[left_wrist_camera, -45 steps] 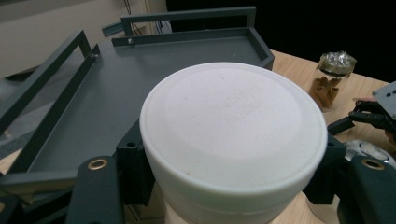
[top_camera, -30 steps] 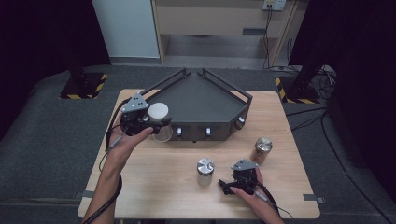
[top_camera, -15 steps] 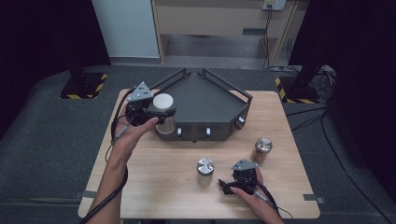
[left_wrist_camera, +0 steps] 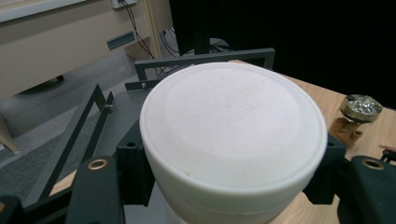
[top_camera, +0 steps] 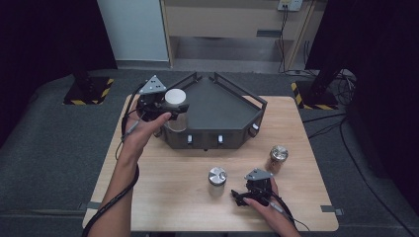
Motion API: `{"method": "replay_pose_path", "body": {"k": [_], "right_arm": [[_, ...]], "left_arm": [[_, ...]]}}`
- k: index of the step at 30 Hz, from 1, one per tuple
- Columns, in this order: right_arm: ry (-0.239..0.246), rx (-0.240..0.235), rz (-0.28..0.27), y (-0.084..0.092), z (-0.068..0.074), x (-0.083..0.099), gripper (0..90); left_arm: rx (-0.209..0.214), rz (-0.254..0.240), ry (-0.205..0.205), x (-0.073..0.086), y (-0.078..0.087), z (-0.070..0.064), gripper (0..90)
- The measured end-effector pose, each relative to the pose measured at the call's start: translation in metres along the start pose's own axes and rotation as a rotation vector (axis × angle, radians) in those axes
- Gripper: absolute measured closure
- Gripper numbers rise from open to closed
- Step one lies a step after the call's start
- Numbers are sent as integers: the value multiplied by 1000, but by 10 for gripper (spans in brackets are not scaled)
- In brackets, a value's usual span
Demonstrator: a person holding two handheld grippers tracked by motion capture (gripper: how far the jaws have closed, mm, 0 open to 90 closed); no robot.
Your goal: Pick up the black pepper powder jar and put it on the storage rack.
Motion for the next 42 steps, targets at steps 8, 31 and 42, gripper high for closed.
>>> {"method": "replay_pose_path", "body": {"k": [8,31,42], "right_arm": [[2,0,-1,0,0,0,6],[4,1,-3,0,0,0,6],[4,2,-3,0,0,0,6]], "left_arm": [[-3,7,-1,-5,-8,7,327],[-21,14,0,-15,-34,24,327],[-27,14,19,-9,-45,29,327]]}}
Point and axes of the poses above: each handheld gripper's, and its own axes: y roughly backward along the jaws, x roughly out of its underside, z roughly to its left, the point moved 2 cm from there along -y, roughly forward along the jaws, and after that the axes turned 6 degrees about -y, right-handed, at the moved point
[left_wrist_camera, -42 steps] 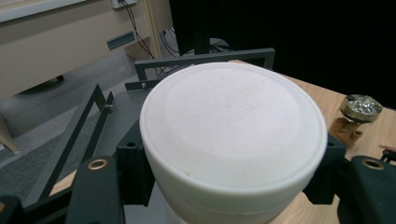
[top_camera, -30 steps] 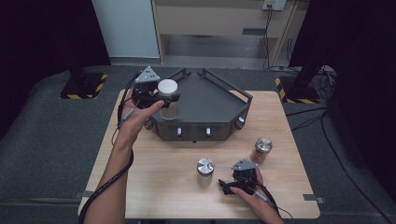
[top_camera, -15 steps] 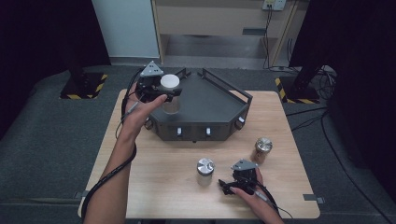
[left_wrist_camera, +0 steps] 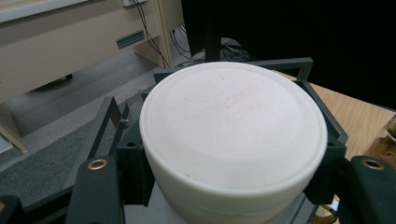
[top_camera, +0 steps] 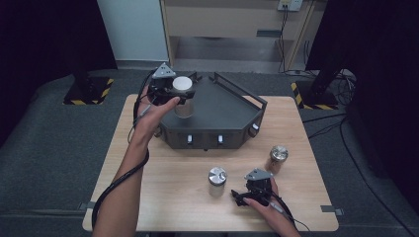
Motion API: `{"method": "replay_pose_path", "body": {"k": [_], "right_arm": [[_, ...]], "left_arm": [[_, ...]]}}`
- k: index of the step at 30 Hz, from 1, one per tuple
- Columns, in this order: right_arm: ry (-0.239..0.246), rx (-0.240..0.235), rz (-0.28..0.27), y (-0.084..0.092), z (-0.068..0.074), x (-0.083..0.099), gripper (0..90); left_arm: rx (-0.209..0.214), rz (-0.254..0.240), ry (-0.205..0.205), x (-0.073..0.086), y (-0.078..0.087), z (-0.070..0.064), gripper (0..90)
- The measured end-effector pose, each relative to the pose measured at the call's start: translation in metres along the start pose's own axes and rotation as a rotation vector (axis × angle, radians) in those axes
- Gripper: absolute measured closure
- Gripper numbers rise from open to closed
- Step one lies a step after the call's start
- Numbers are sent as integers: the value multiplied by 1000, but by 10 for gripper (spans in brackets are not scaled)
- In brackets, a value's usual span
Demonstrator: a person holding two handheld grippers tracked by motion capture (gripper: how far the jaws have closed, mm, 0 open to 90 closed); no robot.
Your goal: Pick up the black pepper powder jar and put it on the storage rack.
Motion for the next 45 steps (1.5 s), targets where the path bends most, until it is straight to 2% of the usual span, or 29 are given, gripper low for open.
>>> {"method": "replay_pose_path", "body": {"k": [3,10,24,39,45], "right_arm": [[0,0,0,0,0,0,6],[0,0,0,0,0,0,6],[-3,-1,2,0,0,0,6],[-3,-1,1,0,0,0,6],[-2,-1,1,0,0,0,6]], "left_arm": [[-4,13,-4,1,-2,2,327],[-18,22,25,12,-5,8,327],[-13,37,50,31,-10,16,327],[-17,31,60,38,-10,17,327],[-11,25,78,40,-9,20,327]]}}
Point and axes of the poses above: each handheld gripper's, and its own axes: y roughly backward along the jaws, x roughly out of its underside, z roughly to its left, the point moved 2 cm from there along -y, roughly forward along the jaws, and after that the axes turned 6 degrees about -y, right-handed, at the moved point
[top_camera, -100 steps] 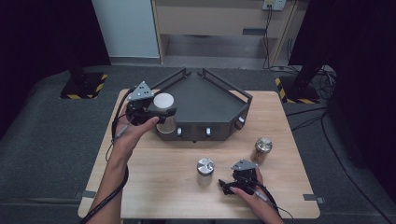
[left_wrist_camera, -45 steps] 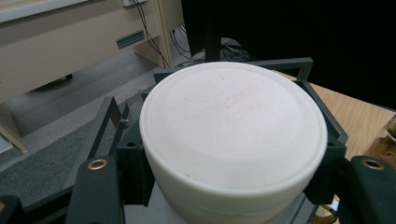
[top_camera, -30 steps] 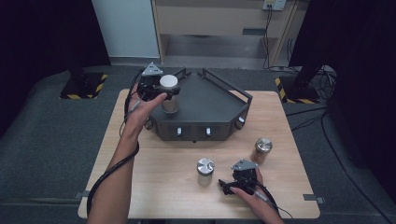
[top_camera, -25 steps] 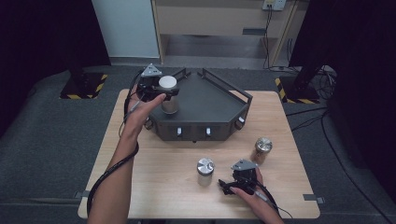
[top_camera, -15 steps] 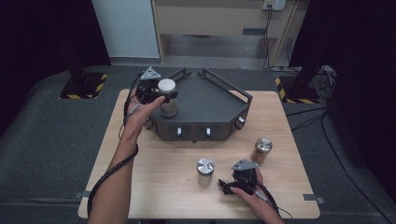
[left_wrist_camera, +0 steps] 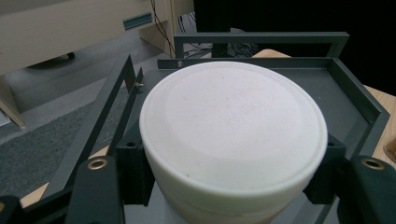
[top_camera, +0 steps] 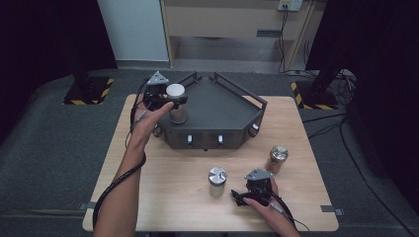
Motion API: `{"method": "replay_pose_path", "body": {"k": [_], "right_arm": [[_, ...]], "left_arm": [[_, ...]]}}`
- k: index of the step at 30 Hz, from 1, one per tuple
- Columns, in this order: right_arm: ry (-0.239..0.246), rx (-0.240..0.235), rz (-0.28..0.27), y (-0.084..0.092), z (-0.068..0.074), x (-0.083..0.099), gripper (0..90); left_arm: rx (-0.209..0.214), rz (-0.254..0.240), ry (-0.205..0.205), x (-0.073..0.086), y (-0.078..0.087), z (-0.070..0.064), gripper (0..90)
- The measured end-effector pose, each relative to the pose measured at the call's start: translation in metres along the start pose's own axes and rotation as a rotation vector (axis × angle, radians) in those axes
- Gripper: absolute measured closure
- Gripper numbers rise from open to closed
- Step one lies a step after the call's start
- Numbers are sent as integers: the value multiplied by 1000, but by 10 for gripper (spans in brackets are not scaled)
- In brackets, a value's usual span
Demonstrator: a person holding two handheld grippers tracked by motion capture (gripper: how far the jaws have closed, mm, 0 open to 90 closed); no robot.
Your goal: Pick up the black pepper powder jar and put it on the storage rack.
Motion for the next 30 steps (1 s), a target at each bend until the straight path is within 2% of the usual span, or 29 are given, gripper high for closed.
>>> {"method": "replay_pose_path", "body": {"k": [17,19,20,21,22,26,30], "right_arm": [[-2,0,-1,0,0,0,6],[0,0,0,0,0,0,6],[0,0,0,0,0,0,6],[0,0,0,0,0,0,6],[0,0,0,0,0,0,6],[0,1,0,0,0,0,6],[1,0,1,0,0,0,5]], "left_arm": [[-7,13,-7,-3,0,-2,321],[-38,27,-27,-6,0,-7,233],[-38,22,-20,-6,1,-7,233],[-39,22,-20,-6,1,-7,166],[-46,25,-26,-7,3,-8,166],[-61,50,-56,-8,7,-11,75],[-66,37,-60,-7,13,-14,45]]}}
Point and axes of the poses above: each handheld gripper's, and its own axes: y roughly backward along the jaws, x roughly out of its underside, z roughly to its left, the point moved 2 cm from there along -y, roughly forward along the jaws, and after that the axes turned 6 degrees about -y, right-handed, at the moved point
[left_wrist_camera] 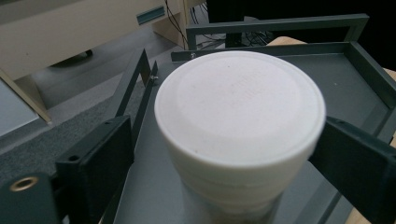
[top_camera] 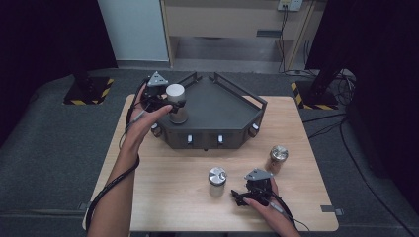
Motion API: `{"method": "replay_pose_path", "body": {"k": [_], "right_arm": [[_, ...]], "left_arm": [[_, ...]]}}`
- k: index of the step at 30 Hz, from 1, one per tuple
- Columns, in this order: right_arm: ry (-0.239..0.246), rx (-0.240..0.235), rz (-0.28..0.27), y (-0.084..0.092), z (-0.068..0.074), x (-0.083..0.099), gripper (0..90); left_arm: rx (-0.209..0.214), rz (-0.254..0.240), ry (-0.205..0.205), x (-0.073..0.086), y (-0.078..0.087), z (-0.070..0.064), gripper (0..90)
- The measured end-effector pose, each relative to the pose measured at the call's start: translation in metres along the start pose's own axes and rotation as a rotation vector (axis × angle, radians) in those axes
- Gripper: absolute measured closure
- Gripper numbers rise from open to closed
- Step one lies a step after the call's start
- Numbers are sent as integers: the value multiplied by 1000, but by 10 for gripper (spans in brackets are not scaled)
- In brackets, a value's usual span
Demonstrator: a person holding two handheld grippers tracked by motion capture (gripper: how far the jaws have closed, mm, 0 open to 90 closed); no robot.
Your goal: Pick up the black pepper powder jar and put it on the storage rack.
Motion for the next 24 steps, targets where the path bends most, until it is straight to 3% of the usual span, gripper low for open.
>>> {"method": "replay_pose_path", "body": {"k": [24], "right_arm": [[1,0,0,0,0,0,5]], "left_arm": [[-36,-16,-2,14,45,1,13]]}}
Point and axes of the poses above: each handheld gripper's, and its own axes: y roughly backward along the jaws, x roughly out of its underside, z roughly to its left, the point moved 2 cm from there along -y, roughly forward along the jaws, and after that the axes turned 6 degrees about -y, right-handed, at the moved point
